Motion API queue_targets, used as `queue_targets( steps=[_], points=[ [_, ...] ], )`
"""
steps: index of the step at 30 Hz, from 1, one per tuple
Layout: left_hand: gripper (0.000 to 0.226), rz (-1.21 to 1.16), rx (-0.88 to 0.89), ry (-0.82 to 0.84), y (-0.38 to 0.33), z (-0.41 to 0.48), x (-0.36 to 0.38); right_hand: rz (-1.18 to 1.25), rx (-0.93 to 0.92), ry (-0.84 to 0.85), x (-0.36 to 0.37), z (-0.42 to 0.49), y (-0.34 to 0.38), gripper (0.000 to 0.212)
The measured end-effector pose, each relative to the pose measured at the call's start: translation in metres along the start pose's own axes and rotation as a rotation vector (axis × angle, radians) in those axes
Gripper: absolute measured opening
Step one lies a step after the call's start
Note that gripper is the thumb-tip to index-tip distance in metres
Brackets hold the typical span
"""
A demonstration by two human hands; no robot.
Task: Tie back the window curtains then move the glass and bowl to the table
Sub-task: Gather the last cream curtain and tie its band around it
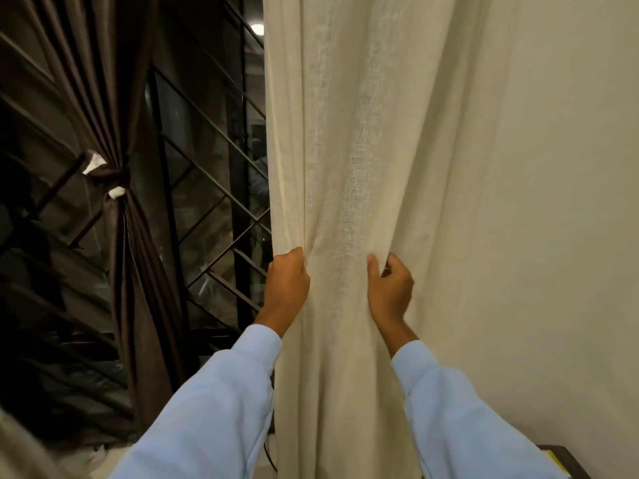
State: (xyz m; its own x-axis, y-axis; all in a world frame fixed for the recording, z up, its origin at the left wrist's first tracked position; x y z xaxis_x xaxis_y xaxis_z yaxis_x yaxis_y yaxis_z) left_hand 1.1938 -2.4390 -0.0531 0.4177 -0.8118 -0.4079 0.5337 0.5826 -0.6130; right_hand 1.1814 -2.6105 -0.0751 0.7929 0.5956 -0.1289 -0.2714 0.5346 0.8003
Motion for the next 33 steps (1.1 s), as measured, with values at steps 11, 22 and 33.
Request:
queue_targets(
  steps=[11, 22, 33],
  points=[
    [0.025, -0.065, 0.04, -0.07, -0.005, -0.008, 0.002, 0.062, -0.377, 0.33, 0.057, -0.034, 0.027, 0.021],
    [0.021, 0.029, -0.005, 0.016, -0.003, -0.001, 0.001, 0.193, -0.056, 0.473, 0.064, -0.053, 0.041, 0.032],
    [0.033, 0.001, -0.016, 0.051, 0.0, 0.015, 0.011, 0.119, -0.17, 0.369, 0.077, -0.058, 0.019, 0.016]
  ],
)
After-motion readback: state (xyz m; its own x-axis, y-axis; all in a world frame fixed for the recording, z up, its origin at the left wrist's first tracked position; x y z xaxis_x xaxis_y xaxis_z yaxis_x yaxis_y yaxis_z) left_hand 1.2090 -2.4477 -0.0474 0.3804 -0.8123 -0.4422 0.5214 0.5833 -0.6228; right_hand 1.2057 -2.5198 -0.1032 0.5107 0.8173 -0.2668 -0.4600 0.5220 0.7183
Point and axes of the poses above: each hand's wrist, its own z-axis towards the middle knuckle, its own x-axis out of the palm, y = z × x, the point moved 1 cm from there along z, towards the middle knuckle, and after that the axes turned 6 degrees about -z, right-handed, at the moved point
